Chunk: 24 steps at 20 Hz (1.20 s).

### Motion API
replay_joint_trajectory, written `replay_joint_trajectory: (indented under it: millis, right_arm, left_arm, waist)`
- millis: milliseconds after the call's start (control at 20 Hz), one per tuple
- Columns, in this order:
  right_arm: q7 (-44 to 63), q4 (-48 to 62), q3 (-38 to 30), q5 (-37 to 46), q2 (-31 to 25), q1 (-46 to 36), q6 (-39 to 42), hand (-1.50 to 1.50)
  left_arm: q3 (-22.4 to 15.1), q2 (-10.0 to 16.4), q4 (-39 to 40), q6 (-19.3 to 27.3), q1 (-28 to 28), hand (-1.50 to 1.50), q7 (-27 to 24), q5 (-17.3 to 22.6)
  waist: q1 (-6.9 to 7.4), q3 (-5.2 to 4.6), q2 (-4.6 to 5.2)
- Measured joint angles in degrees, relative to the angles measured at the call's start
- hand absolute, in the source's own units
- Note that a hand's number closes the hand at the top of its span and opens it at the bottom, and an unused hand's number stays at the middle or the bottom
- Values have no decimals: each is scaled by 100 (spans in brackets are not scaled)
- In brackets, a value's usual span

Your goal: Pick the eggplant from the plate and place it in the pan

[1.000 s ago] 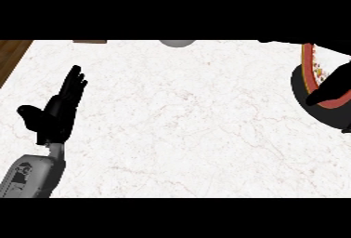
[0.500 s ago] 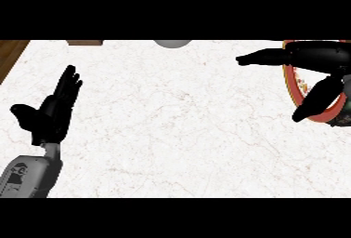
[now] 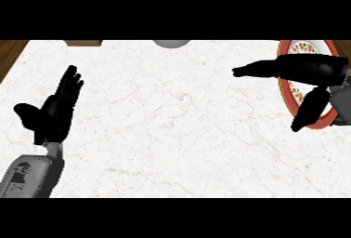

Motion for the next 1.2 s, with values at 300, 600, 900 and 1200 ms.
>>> replay_joint_trajectory:
  millis: [300, 600, 900, 1200]
  right_arm:
    - [-180, 305, 209, 476, 176, 24, -64, -150]
    - [-433, 415, 567, 881, 368, 139, -248, -150]
    - [-570, 342, 722, 1258, 422, 267, -406, -150]
    - [-618, 325, 977, 1937, 489, 342, -626, -150]
  left_arm:
    - [63, -15, -116, -79, 81, 0, 31, -42]
    - [92, -62, -72, -114, -28, 0, 113, -108]
    - [237, -53, -5, -252, -20, 0, 39, -103]
    - [246, -126, -180, -249, 111, 0, 68, -198]
  waist:
    - [33, 1, 6]
    - [33, 2, 10]
    - [7, 1, 2]
    - [12, 1, -3]
